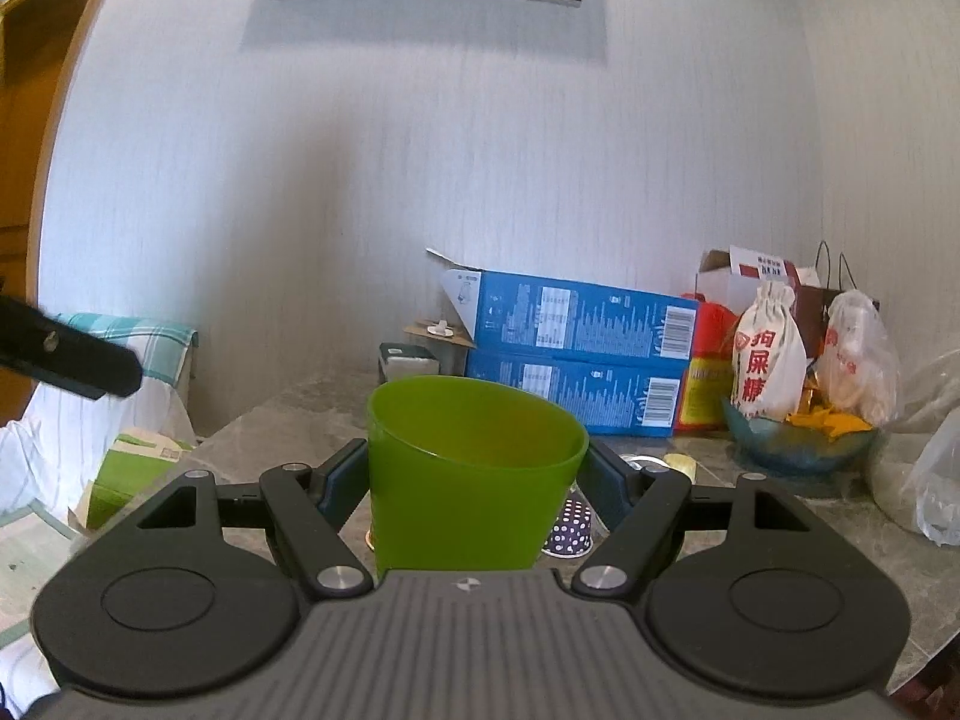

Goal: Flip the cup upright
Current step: 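Carry the upright green cup down toward the table with the right tool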

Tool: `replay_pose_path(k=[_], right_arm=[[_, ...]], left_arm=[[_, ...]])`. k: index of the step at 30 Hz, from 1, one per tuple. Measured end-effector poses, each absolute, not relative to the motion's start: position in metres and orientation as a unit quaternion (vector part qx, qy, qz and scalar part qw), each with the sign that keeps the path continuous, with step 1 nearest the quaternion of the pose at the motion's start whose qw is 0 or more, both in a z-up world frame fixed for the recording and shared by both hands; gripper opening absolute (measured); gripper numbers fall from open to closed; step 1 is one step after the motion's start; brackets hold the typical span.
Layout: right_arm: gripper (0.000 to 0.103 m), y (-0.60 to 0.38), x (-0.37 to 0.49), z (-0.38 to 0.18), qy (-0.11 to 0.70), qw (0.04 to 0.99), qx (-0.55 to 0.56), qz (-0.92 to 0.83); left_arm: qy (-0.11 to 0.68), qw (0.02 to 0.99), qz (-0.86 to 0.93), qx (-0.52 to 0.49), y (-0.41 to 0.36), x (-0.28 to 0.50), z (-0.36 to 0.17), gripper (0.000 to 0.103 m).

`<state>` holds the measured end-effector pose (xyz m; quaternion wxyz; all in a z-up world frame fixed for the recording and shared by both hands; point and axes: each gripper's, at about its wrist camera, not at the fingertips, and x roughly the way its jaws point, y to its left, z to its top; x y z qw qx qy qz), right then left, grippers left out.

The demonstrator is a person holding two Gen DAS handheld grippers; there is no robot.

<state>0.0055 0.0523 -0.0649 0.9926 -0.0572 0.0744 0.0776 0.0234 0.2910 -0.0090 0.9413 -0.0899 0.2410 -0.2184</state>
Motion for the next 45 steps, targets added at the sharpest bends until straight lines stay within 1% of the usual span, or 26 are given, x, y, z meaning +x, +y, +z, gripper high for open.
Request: replay_pose_path(k=[6, 10, 16, 26, 45], right_arm=[[0.075, 0.057, 0.010, -0.085, 0.081, 0.992, -0.056, 0.084], [0.075, 0.067, 0.011, -0.097, 0.074, 0.991, -0.078, 0.075], [0.075, 0.069, 0.013, -0.108, 0.082, 0.992, -0.062, 0.080], [0.075, 0.070, 0.018, -0.118, 0.096, 0.991, -0.057, 0.076], [0.075, 0.080, 0.025, -0.121, 0.088, 0.991, -0.069, 0.078]], left_arm=[[0.247, 0.940, -0.219, -0.089, 0.289, 0.023, -0.013, 0.096], [0.247, 0.939, -0.220, -0.090, 0.289, 0.022, -0.014, 0.096], [0.255, 0.937, -0.218, -0.094, 0.289, 0.023, -0.018, 0.096], [0.266, 0.935, -0.214, -0.099, 0.291, 0.025, -0.023, 0.096], [0.280, 0.931, -0.208, -0.105, 0.294, 0.028, -0.028, 0.096]])
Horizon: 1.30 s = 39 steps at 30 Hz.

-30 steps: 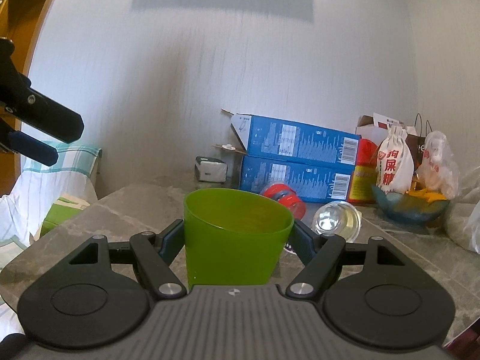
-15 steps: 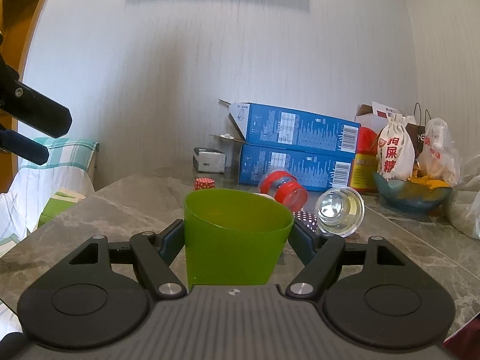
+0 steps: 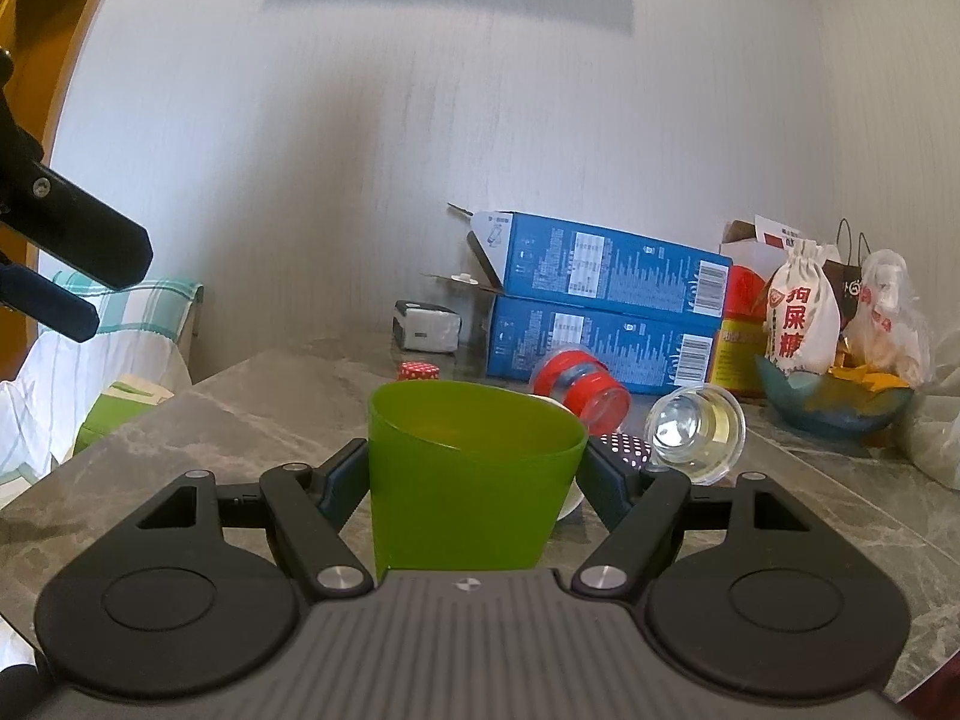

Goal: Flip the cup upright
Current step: 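Carry the upright green cup down toward the table with the right tool, then set the green cup upright on the table and open the right tool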

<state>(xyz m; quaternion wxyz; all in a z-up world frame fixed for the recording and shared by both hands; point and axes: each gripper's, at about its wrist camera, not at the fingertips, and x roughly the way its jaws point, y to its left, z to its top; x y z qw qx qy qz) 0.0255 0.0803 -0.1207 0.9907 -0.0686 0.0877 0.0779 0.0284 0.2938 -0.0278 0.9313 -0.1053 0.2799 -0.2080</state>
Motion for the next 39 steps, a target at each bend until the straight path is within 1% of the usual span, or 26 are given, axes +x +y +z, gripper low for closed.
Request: replay_pose_path(k=[6, 13, 14, 16, 19, 23, 33, 35, 37, 38, 39], right_arm=[[0.076, 0.085, 0.026, -0.119, 0.096, 0.989, -0.078, 0.082], [0.077, 0.083, 0.028, -0.117, 0.103, 0.989, -0.061, 0.082], [0.084, 0.083, 0.028, -0.116, 0.105, 0.989, -0.061, 0.082], [0.089, 0.083, 0.029, -0.116, 0.108, 0.989, -0.059, 0.081], [0.090, 0.084, 0.029, -0.117, 0.112, 0.989, -0.056, 0.083], [0.094, 0.085, 0.032, -0.117, 0.120, 0.987, -0.052, 0.090], [0.097, 0.084, 0.036, -0.122, 0.149, 0.982, -0.024, 0.112], [0.101, 0.081, 0.033, -0.120, 0.148, 0.982, -0.013, 0.115], [0.102, 0.078, 0.024, -0.113, 0.139, 0.983, -0.010, 0.115], [0.102, 0.075, 0.018, -0.110, 0.138, 0.984, -0.012, 0.114], [0.102, 0.071, 0.011, -0.105, 0.139, 0.984, -0.013, 0.112]], left_arm=[[0.287, 0.930, -0.206, -0.103, 0.295, 0.026, -0.028, 0.096], [0.286, 0.931, -0.201, -0.109, 0.299, 0.024, -0.028, 0.096], [0.286, 0.931, -0.201, -0.110, 0.299, 0.024, -0.028, 0.096], [0.285, 0.931, -0.201, -0.111, 0.300, 0.023, -0.029, 0.096], [0.286, 0.930, -0.201, -0.109, 0.300, 0.024, -0.029, 0.096], [0.287, 0.930, -0.200, -0.111, 0.301, 0.023, -0.029, 0.096], [0.288, 0.930, -0.196, -0.115, 0.303, 0.023, -0.030, 0.096], [0.283, 0.932, -0.197, -0.109, 0.301, 0.021, -0.029, 0.096], [0.275, 0.936, -0.199, -0.098, 0.299, 0.018, -0.028, 0.098], [0.271, 0.938, -0.197, -0.091, 0.298, 0.016, -0.028, 0.103], [0.270, 0.940, -0.191, -0.082, 0.295, 0.015, -0.027, 0.103]])
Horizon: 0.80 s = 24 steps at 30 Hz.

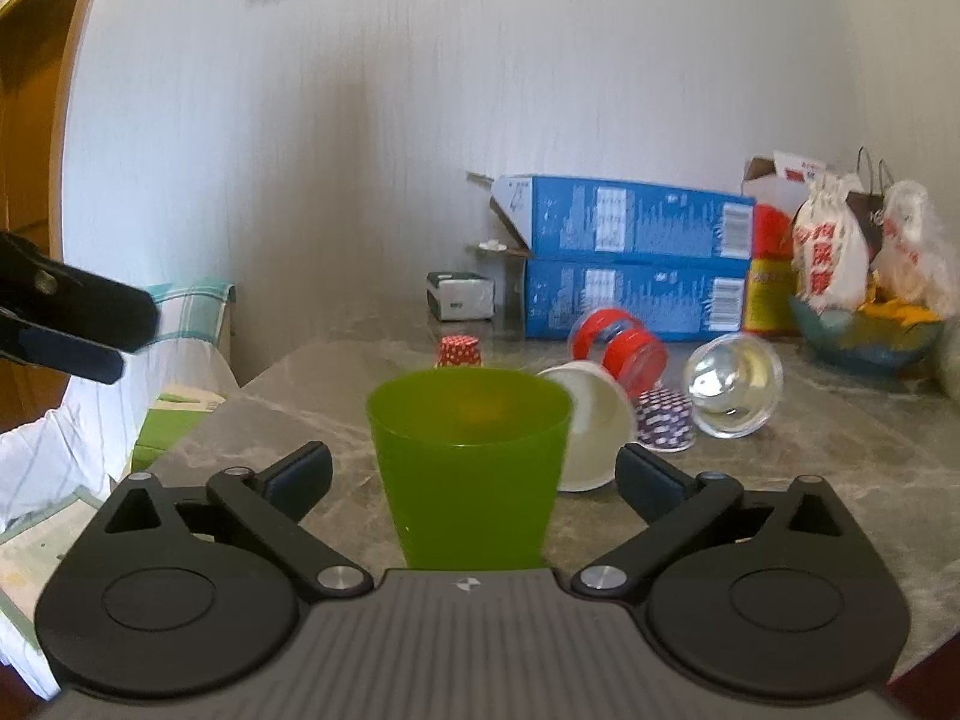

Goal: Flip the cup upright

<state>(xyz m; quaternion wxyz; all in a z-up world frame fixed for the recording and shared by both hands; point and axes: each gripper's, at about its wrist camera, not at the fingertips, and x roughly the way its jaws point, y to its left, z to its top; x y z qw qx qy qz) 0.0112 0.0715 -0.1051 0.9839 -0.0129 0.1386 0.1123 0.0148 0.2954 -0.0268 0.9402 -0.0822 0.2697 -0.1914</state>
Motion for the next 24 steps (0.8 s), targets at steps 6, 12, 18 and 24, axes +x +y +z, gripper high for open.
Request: replay_pose_path(k=[6, 12, 18, 24], right_arm=[[0.102, 0.037, -0.025, -0.068, 0.141, 0.984, 0.019, 0.107], [0.102, 0.020, -0.021, -0.034, 0.275, 0.961, 0.035, -0.003], [0.102, 0.016, -0.036, -0.022, 0.278, 0.960, 0.020, -0.006], [0.102, 0.005, -0.040, -0.017, 0.265, 0.963, 0.048, -0.003]], left_arm=[[0.263, 0.945, -0.190, -0.048, 0.282, 0.007, -0.019, 0.103], [0.266, 0.952, -0.152, -0.004, 0.260, -0.003, 0.002, 0.103], [0.284, 0.945, -0.164, -0.006, 0.248, -0.005, 0.013, 0.103], [0.293, 0.941, -0.168, -0.006, 0.238, -0.008, 0.011, 0.103]])
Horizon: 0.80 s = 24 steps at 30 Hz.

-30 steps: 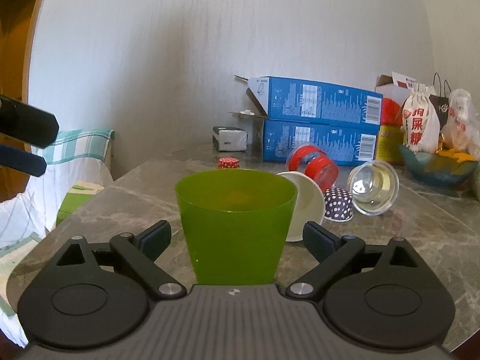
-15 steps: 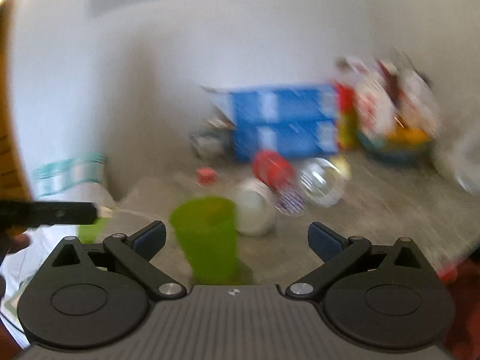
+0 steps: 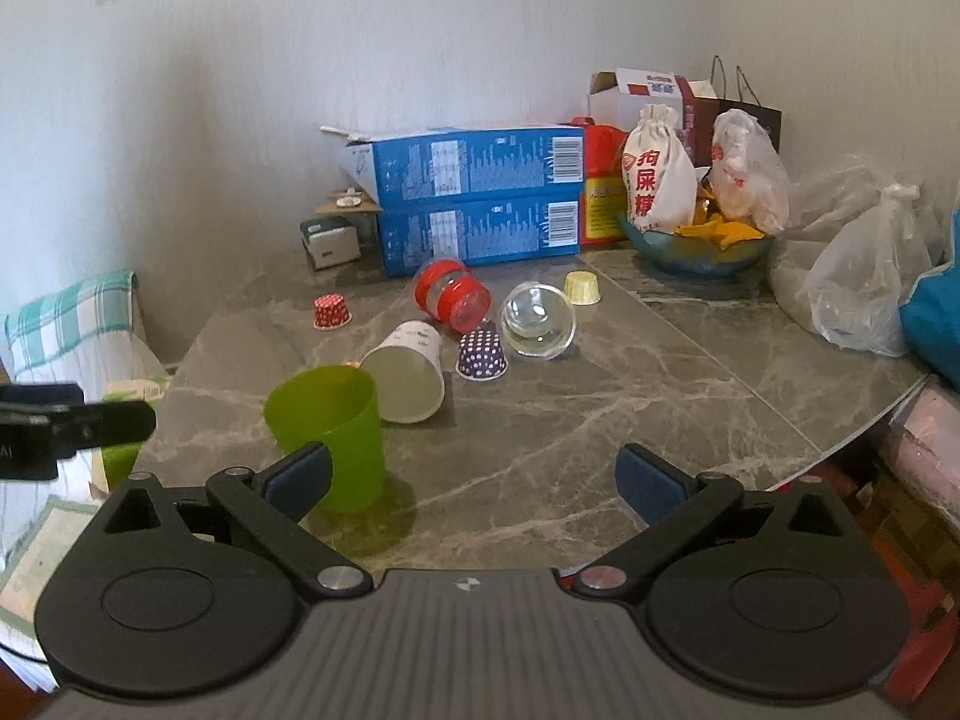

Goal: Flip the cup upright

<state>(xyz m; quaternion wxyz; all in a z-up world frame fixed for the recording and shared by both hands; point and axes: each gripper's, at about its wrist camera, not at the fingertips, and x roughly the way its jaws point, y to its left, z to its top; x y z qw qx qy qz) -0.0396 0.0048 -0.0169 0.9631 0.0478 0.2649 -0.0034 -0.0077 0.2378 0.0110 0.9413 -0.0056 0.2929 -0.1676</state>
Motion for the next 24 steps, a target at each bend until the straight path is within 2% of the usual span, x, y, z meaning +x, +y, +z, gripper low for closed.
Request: replay_pose_path(k=[24], right_arm=[[0.102, -0.0039, -0.0385, -0.0176, 0.252, 0.965, 0.069, 0.009]], left_arm=[[0.298, 0.941, -0.163, 0.010, 0.2298, -0.0029, 0.0089, 0.103]])
